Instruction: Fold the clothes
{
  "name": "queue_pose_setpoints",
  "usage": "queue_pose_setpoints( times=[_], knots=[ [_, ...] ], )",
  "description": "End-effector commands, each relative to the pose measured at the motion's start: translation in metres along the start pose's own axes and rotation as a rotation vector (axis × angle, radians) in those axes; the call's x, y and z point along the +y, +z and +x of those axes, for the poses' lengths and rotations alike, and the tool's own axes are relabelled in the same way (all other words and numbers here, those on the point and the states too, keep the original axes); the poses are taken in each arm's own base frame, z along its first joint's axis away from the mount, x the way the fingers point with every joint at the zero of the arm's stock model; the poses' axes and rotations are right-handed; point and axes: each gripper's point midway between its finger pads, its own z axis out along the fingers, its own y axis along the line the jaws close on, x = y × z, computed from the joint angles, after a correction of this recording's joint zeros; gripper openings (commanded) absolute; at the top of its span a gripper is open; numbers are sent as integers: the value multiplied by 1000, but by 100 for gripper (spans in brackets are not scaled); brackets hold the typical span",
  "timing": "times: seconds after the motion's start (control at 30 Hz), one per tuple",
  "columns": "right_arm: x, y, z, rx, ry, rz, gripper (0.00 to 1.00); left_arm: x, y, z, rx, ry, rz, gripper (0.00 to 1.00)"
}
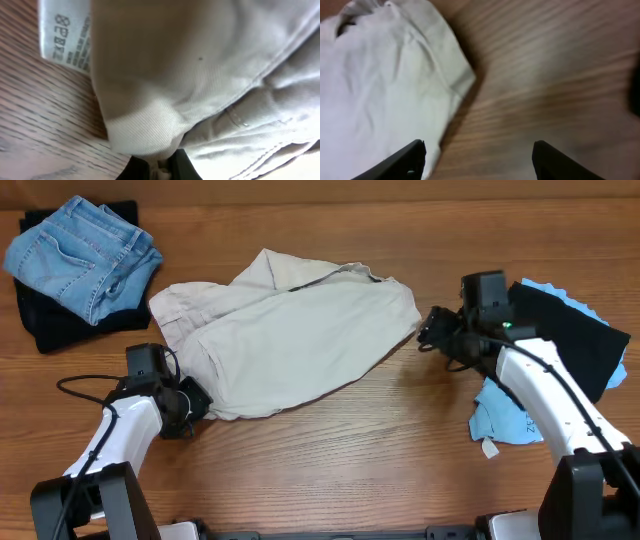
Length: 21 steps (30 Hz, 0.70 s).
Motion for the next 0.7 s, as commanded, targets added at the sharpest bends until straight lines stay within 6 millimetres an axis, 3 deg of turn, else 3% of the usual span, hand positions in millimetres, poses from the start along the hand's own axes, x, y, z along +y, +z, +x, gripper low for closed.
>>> queue_pose_setpoints(
  times=[0.0,0.13,0.23,0.33,0.57,0.67],
  knots=[
    [10,20,17,64,86,-100,74,-10,3,7,52,9,56,4],
    [8,48,26,82,173,-134,74,-17,-1,2,46,10,76,4],
    [0,62,33,113,181,-109,65,-18,-2,1,42,4,78,4],
    [1,77,29,103,170,-124,63,-25,-6,-4,48,-49,121,4],
    [39,73,2,24,154,-313,55,-42,-17,-11,72,-71,234,4],
    [54,75,-1,-1,133,-352,54,-43,-18,-10,76,-71,240,4]
  ],
)
